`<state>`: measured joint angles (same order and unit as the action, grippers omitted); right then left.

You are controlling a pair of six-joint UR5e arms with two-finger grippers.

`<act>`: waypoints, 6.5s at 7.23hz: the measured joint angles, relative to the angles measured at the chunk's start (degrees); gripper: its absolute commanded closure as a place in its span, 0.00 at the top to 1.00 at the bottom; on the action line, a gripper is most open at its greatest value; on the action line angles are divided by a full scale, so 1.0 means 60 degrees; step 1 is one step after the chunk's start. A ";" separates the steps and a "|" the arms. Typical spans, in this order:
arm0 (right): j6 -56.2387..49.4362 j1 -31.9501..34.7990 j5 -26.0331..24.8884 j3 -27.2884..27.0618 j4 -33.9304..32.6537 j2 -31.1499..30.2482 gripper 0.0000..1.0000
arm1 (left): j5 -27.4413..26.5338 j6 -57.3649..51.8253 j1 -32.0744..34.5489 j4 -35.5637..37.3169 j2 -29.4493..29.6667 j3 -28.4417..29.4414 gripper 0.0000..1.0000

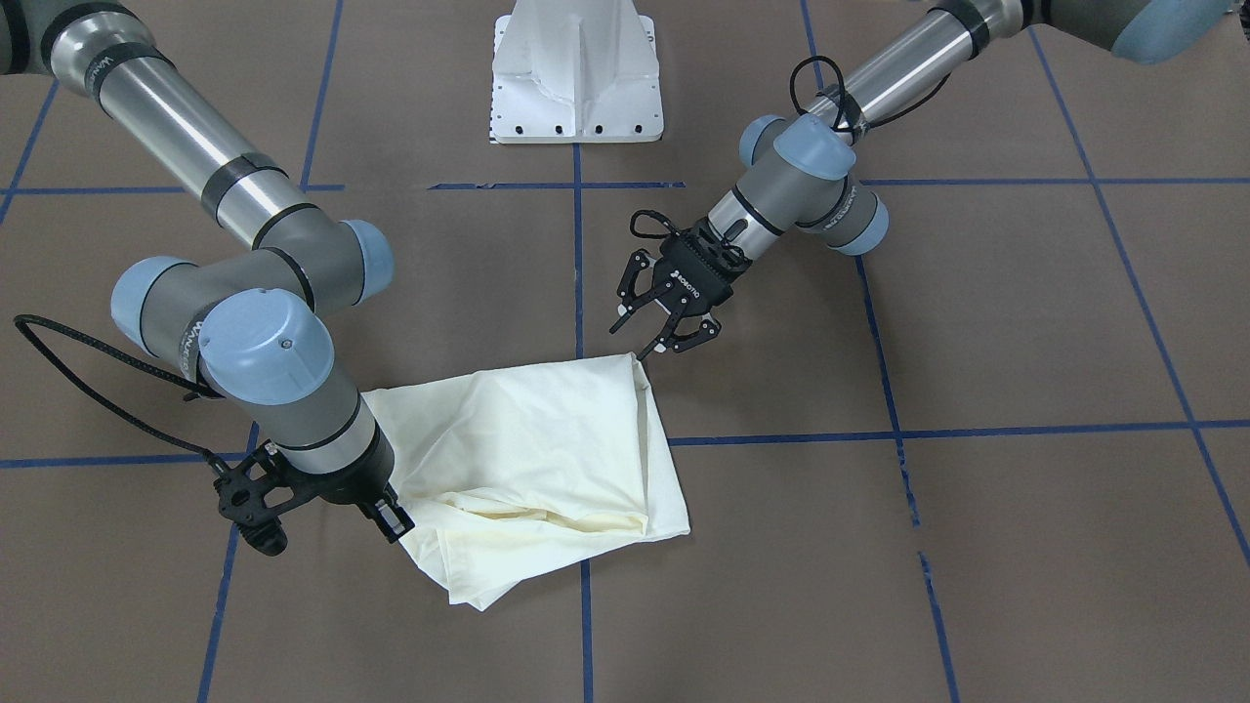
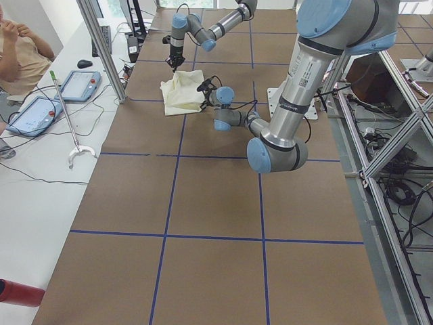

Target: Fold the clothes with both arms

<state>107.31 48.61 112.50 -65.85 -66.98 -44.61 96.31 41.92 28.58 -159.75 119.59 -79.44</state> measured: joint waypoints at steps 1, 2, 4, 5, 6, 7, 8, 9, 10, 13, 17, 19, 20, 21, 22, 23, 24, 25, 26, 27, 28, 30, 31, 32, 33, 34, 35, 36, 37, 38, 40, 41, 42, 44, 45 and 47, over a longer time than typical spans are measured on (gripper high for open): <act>0.0000 0.0000 0.0000 0.0002 0.0000 0.0042 0.00 | 0.0043 0.0302 0.0091 0.0095 -0.0270 -0.0344 0.58; 0.0000 0.0000 0.0000 0.0002 -0.0002 0.0068 0.00 | 0.0034 0.0609 0.0300 0.0282 -0.0368 -0.0459 0.57; -0.0009 0.0001 0.0000 0.0003 -0.0012 0.0066 0.00 | -0.0024 0.0753 0.0778 0.0498 -0.0004 0.0143 0.55; -0.0013 0.0008 0.0000 0.0003 -0.0013 0.0059 0.00 | -0.0031 0.0737 0.0958 0.0488 0.0527 0.0816 0.53; -0.0014 0.0011 -0.0003 0.0003 -0.0014 0.0049 0.09 | -0.0029 0.0714 0.1093 0.0427 0.1059 0.1473 0.53; -0.0014 0.0012 -0.0006 0.0003 -0.0014 0.0037 0.99 | -0.0027 0.0699 0.1216 0.0317 0.1585 0.2147 0.52; -0.0045 0.0011 -0.0012 0.0003 -0.0017 0.0037 1.00 | -0.0013 0.0693 0.1329 0.0196 0.1980 0.2696 0.52; -0.0121 0.0009 -0.0033 0.0003 -0.0020 0.0033 1.00 | 0.0009 0.0691 0.1425 0.0093 0.2158 0.2960 0.51; -0.0193 0.0007 -0.0048 0.0003 -0.0018 0.0025 1.00 | 0.0012 0.0690 0.1471 0.0048 0.2249 0.3088 0.51; -0.1151 0.0329 -0.0005 -0.0063 -0.0024 -0.0077 1.00 | 0.0034 0.0765 0.1845 0.0047 0.2383 0.3335 0.44; -0.6116 0.2517 0.2165 -0.0601 -0.0096 -0.1509 1.00 | 0.1968 0.0726 0.3606 0.0455 0.0214 0.1904 0.43; -0.8343 0.3754 0.3171 -0.0727 -0.0130 -0.2382 1.00 | 0.3684 0.0641 0.4847 0.0504 -0.1087 0.1372 0.47; -0.9383 0.4483 0.3682 -0.0829 -0.0147 -0.2860 1.00 | 0.4560 0.0135 0.5747 0.0495 -0.1709 0.1304 0.49; -1.0340 0.5115 0.4140 -0.1018 -0.0156 -0.3407 1.00 | 0.5282 -0.0934 0.6713 0.0518 -0.2332 0.1290 0.54; -1.1255 0.5586 0.4388 -0.1347 -0.0159 -0.4080 1.00 | 0.5763 -0.1912 0.7532 0.0809 -0.2793 0.1261 0.65; -1.2207 0.5940 0.4488 -0.1727 -0.0160 -0.4834 1.00 | 0.6053 -0.2667 0.8159 0.1446 -0.3065 0.1199 0.68; -1.3046 0.6156 0.4524 -0.2112 -0.0161 -0.5603 1.00 | 0.6215 -0.3586 0.8656 0.2300 -0.3270 0.1094 0.71; -1.3597 0.6248 0.4539 -0.2453 -0.0161 -0.6259 1.00 | 0.6282 -0.4610 0.9052 0.3402 -0.3411 0.0837 0.73; -1.3870 0.6278 0.4553 -0.2721 -0.0218 -0.6687 1.00 | 0.6296 -0.5549 0.9394 0.4838 -0.3494 0.0339 0.85; -1.4015 0.6256 0.4569 -0.2926 -0.0433 -0.6891 1.00 | 0.6311 -0.6311 0.9664 0.6437 -0.3592 -0.0365 1.00; -1.4156 0.6196 0.4587 -0.3191 -0.0898 -0.6958 1.00 | 0.6336 -0.6866 0.9817 0.7832 -0.3820 -0.1147 1.00; -1.4465 0.6035 0.4592 -0.4207 -0.2398 -0.7018 1.00 | 0.6495 -0.7340 0.9930 0.9836 -0.4673 -0.2990 1.00; -1.4891 0.6043 0.4554 -0.4822 -0.3216 -0.7118 1.00 | 0.6538 -0.7401 0.9951 1.0258 -0.5086 -0.3568 1.00; -1.5376 0.6145 0.4505 -0.5216 -0.3714 -0.7232 1.00 | 0.6527 -0.7425 0.9963 1.0382 -0.5400 -0.3799 1.00; -1.5699 0.6287 0.4473 -0.5490 -0.3920 -0.7406 1.00 | 0.6497 -0.7433 0.9965 1.0375 -0.5683 -0.3855 1.00; -1.5847 0.6398 0.4444 -0.5755 -0.3983 -0.7640 1.00 | 0.6496 -0.7413 0.9965 1.0329 -0.5890 -0.3851 1.00; -1.5910 0.6414 0.4335 -0.5937 -0.3991 -0.7752 1.00 | 0.6526 -0.7382 0.9969 1.0326 -0.5980 -0.3841 1.00; -1.5976 0.6371 0.4126 -0.6079 -0.4003 -0.7797 1.00 | 0.6537 -0.7364 0.9971 1.0327 -0.5996 -0.3828 1.00; -1.6268 0.6320 0.3972 -0.6179 -0.4024 -0.7839 1.00 | 0.6541 -0.7349 0.9972 1.0321 -0.5998 -0.3807 1.00; -1.6770 0.6284 0.3913 -0.6244 -0.4044 -0.7939 1.00 | 0.6520 -0.7330 0.9972 1.0306 -0.6011 -0.3792 1.00; -1.7306 0.6249 0.3883 -0.6288 -0.4046 -0.8193 1.00 | 0.6461 -0.7311 0.9971 1.0289 -0.6030 -0.3765 1.00; -1.7362 0.6245 0.3899 -0.6280 -0.4047 -0.8237 1.00 | 0.6478 -0.7294 0.9965 1.0309 -0.6005 -0.3735 1.00; -1.7376 0.6241 0.3946 -0.6228 -0.4052 -0.8249 1.00 | 0.6511 -0.7285 0.9960 1.0340 -0.5967 -0.3711 1.00; -1.7318 0.6234 0.4018 -0.6127 -0.4054 -0.8253 1.00 | 0.6533 -0.7302 0.9963 1.0368 -0.5952 -0.3710 1.00; -1.7274 0.6230 0.4029 -0.6124 -0.4048 -0.8254 1.00 | 0.6533 -0.7315 0.9964 1.0360 -0.5973 -0.3731 1.00; -1.7236 0.6226 0.4041 -0.6120 -0.4043 -0.8258 1.00 | 0.6457 -0.7319 0.9975 1.0402 -0.6035 -0.3719 1.00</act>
<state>3.90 85.96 136.74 -102.57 -91.23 -94.16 135.05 -2.00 88.44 -97.34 83.38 -101.75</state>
